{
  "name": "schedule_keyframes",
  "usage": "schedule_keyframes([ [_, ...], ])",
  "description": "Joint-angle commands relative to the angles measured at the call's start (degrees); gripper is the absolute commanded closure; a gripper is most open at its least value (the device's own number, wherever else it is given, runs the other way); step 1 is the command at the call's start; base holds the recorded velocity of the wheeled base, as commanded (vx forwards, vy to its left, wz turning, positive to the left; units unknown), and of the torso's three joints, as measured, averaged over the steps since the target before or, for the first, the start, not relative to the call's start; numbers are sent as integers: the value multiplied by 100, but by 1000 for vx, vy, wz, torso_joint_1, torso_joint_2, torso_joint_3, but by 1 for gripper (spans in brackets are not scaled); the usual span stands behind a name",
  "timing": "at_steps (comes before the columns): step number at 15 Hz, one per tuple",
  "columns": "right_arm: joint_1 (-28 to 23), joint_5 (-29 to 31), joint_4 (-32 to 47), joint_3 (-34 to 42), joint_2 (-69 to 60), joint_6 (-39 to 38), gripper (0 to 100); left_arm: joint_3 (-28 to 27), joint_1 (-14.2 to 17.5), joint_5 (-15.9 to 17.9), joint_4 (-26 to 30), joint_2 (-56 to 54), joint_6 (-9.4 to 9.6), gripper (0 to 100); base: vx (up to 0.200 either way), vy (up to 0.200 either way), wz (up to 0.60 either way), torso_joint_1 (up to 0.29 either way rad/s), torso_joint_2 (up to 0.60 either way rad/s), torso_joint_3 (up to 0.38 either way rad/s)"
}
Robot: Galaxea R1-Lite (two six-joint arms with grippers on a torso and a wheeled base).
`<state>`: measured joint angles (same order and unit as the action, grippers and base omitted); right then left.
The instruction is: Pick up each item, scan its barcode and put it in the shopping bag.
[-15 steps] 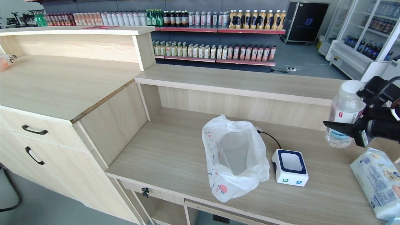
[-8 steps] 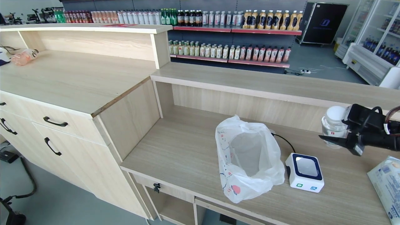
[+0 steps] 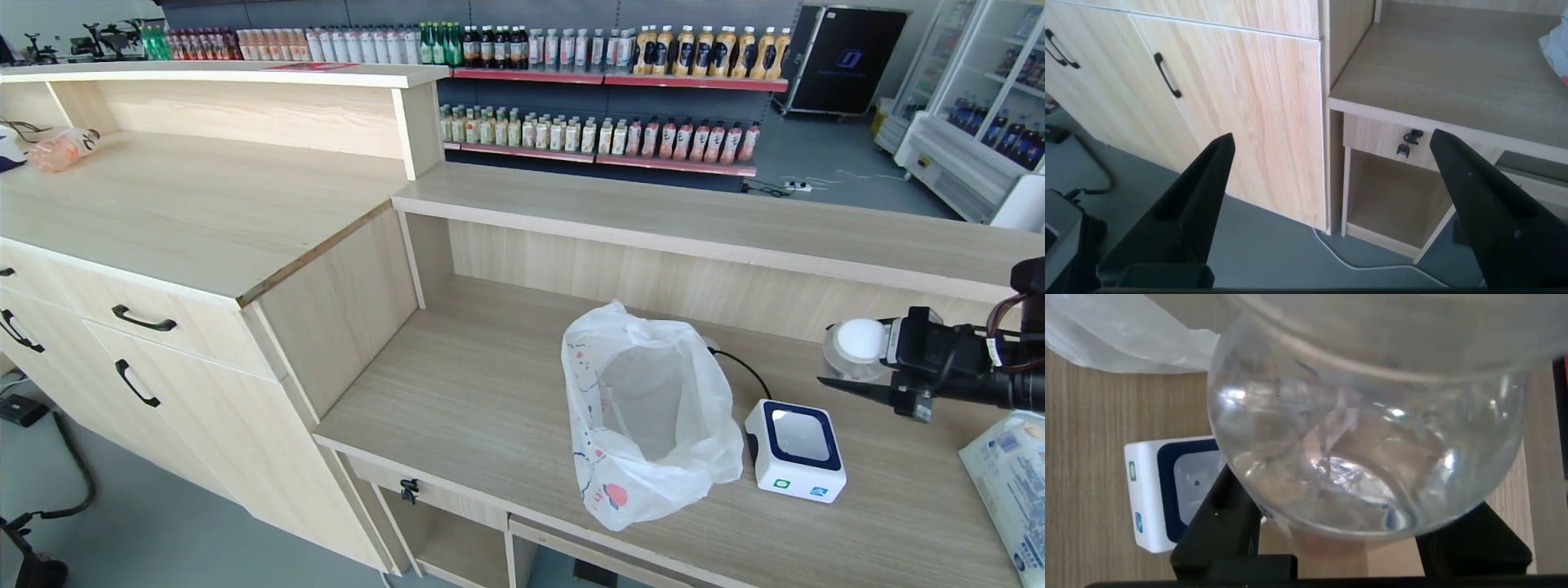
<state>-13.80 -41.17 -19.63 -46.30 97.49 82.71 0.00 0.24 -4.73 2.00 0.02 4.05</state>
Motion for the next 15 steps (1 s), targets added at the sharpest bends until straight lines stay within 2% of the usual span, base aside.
schedule_keyframes([
  [1, 0, -40, 3, -72, 209, 228, 100, 0, 11, -2, 2, -2, 0, 0, 0, 0, 0, 0, 0, 0],
  [7, 141, -401, 3, -292, 649, 931, 100, 0, 2, -2, 2, -2, 0, 0, 0, 0, 0, 0, 0, 0],
  [15, 158, -454, 12, -345, 965, 1423, 100, 0, 11, -2, 2, -2, 0, 0, 0, 0, 0, 0, 0, 0],
])
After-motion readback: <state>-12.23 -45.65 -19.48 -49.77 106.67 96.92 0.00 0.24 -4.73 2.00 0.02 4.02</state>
